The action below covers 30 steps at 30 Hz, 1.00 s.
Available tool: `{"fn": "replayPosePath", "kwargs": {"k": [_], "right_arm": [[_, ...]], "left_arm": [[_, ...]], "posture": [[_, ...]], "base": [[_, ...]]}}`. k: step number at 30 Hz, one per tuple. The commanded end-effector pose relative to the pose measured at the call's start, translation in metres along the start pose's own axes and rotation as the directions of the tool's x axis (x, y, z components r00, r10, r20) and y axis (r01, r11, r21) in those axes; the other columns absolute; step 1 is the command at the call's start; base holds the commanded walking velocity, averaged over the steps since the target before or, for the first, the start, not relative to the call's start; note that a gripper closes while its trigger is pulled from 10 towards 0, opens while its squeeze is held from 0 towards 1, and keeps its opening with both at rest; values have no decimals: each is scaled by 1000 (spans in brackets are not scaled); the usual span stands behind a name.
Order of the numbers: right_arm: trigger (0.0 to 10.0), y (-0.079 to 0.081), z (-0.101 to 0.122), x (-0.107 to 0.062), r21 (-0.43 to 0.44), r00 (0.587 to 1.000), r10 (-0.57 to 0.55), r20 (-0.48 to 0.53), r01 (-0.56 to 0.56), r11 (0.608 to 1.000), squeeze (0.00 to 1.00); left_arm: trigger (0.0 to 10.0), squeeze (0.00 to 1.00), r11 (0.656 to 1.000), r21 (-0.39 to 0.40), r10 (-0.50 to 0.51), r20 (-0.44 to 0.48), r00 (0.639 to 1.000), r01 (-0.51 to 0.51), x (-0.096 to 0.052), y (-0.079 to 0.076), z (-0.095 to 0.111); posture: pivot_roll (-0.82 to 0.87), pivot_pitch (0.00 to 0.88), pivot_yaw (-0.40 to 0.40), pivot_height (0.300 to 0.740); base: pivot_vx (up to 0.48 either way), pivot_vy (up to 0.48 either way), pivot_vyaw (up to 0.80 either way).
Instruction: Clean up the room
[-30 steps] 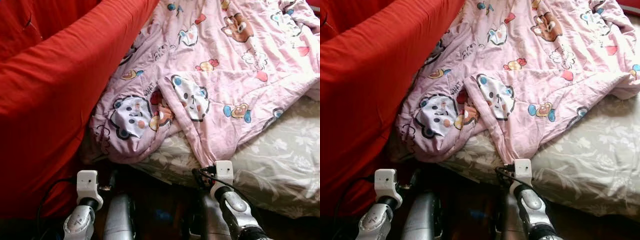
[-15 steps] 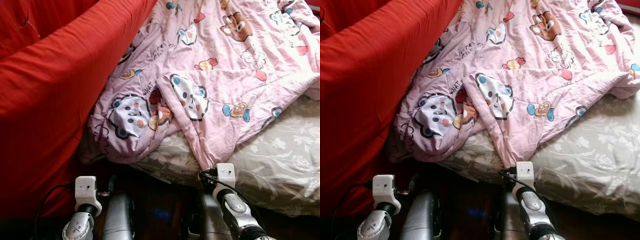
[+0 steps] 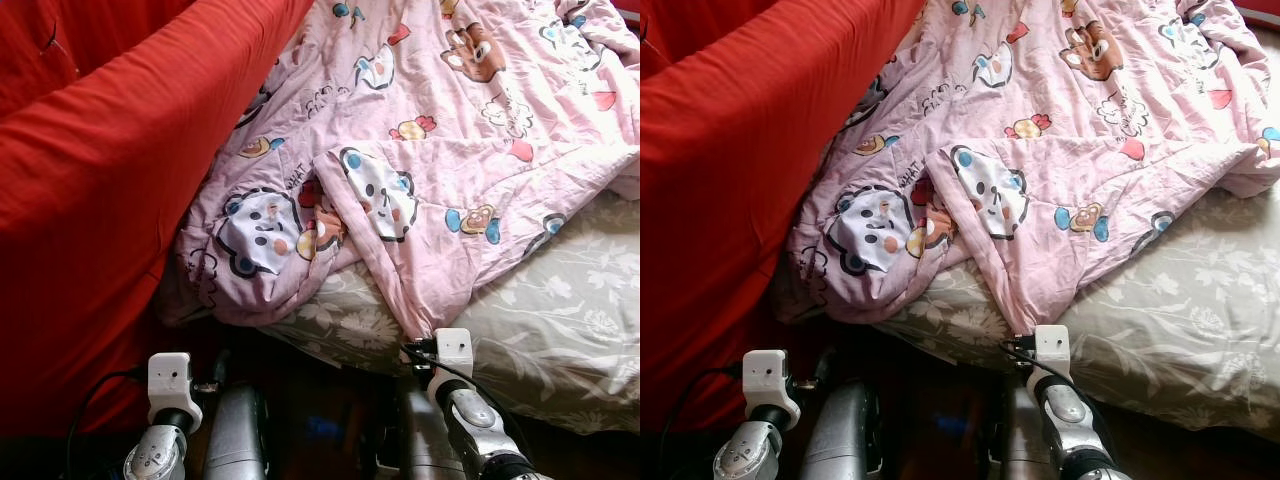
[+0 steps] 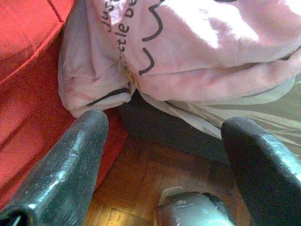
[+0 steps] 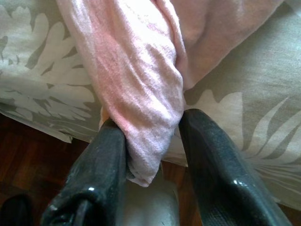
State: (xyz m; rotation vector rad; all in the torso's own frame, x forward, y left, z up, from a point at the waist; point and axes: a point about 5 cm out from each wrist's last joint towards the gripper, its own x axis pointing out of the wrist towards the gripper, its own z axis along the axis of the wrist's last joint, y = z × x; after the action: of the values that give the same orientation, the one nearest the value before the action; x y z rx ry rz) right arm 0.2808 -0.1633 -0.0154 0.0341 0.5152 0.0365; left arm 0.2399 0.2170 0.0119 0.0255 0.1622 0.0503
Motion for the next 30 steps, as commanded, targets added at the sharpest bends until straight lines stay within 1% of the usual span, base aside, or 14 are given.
{"fn": "replayPosePath", "kwargs": {"k": [1,5,9,13,20,21,23,26,27,28,29,30], "right_arm": [[0,3,-14,-4,19,999,7,-40,-6,1000,0],[0,7,-12,-3,31,999,20,-27,-19,999,0],[0,8,-10,-2,30,1000,17,-25,-16,999,0],[0,6,-7,-2,48,1000,2,-10,-2,999,0],[0,-2,-4,-2,80,999,-36,15,35,996,0],[0,-4,-3,-3,90,999,-47,26,45,995,0],[0,-9,-2,-4,109,997,-70,44,65,992,0],[0,-13,-1,-5,133,995,-64,78,54,990,0],[8510,-14,0,-6,128,994,-67,86,56,990,0],[8510,-15,0,-6,123,993,-70,90,59,991,0],[10000,-19,1,-7,134,991,-84,106,70,988,0],[10000,-22,2,-8,143,989,-94,117,77,987,0]], "left_arm": [[10000,0,1000,-9,26,-46,999,-26,-8,5,-10],[10000,0,1000,-8,29,-53,998,-29,-6,6,-11],[10000,0,999,-7,32,-61,998,-33,-3,7,-11],[10000,0,999,-6,39,-72,997,-39,0,8,-12],[10000,0,999,-6,46,-120,992,-47,3,9,-19],[10000,0,999,-7,48,-134,990,-50,3,9,-21],[10000,0,999,-8,51,-168,984,-53,4,9,-25],[10000,0,998,-10,54,-190,980,-57,5,9,-28],[10000,0,998,-11,55,-194,979,-58,6,9,-28],[10000,0,998,-12,55,-196,979,-59,6,9,-28],[10000,0,998,-13,53,-193,980,-57,9,8,-26],[10000,0,998,-15,52,-190,980,-56,10,8,-25]], "posture": [[106,336,-27,610],[105,313,-26,610],[104,294,-25,610],[98,268,-22,610],[88,201,-15,610],[88,195,-15,610],[73,155,-10,610],[63,141,-8,610],[50,123,-5,610],[50,123,-5,610],[41,113,-2,610],[41,113,-2,610]], "base": [[0,0,0],[0,0,0],[0,0,0],[0,0,0],[0,0,0],[0,0,0],[0,0,0],[0,0,0],[0,0,0],[0,0,0],[0,0,0],[0,0,0]]}}
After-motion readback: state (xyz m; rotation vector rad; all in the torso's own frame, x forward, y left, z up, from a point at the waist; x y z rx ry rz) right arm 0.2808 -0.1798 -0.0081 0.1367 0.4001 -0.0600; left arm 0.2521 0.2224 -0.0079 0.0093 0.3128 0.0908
